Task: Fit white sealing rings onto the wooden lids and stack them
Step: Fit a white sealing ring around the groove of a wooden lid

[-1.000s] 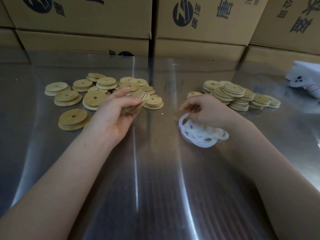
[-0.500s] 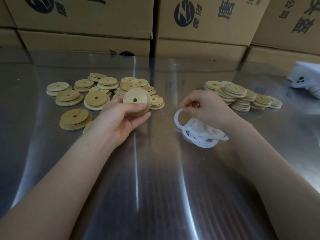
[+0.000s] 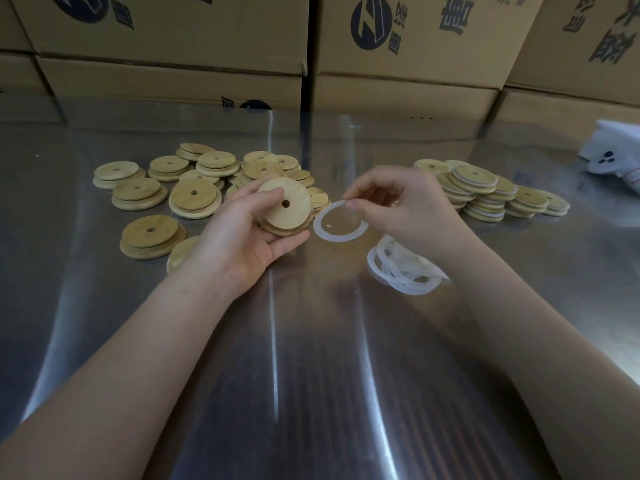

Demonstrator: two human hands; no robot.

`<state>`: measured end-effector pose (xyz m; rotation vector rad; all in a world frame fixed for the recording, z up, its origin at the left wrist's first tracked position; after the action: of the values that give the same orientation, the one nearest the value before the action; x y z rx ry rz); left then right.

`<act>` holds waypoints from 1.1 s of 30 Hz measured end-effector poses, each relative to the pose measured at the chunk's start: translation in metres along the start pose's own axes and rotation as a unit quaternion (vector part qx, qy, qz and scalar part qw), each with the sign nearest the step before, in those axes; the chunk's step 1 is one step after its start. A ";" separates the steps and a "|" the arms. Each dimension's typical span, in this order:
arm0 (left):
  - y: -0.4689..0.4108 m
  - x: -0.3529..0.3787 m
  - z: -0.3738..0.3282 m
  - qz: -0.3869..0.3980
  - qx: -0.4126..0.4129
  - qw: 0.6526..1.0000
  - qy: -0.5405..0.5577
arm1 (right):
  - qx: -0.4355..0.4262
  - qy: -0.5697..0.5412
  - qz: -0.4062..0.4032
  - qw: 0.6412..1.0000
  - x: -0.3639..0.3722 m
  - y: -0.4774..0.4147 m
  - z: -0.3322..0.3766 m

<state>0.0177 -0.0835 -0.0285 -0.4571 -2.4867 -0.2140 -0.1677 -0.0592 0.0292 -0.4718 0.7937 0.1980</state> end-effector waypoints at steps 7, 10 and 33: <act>0.003 0.014 0.004 0.059 -0.024 0.997 -0.033 | -0.009 -0.173 0.028 0.984 0.014 -0.001 0.003; 0.004 0.020 0.007 0.093 -0.028 0.992 -0.075 | -0.012 -0.200 0.006 0.980 0.018 -0.002 0.003; 0.003 0.023 0.009 0.124 0.014 0.977 -0.173 | 0.017 -0.201 -0.060 0.978 0.020 -0.003 -0.006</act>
<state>-0.0035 -0.0721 -0.0218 -0.8474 -2.7303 0.0027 -0.1568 -0.0648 0.0124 -0.4282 0.3716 0.1602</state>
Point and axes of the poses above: each hand's wrist, its own y-axis away from the middle knuckle, its own x-axis out of the palm, z = x × y, the point moved 5 cm from there along -y, towards the middle knuckle, and after that the axes turned 12 degrees about z, right-handed, at the moved point
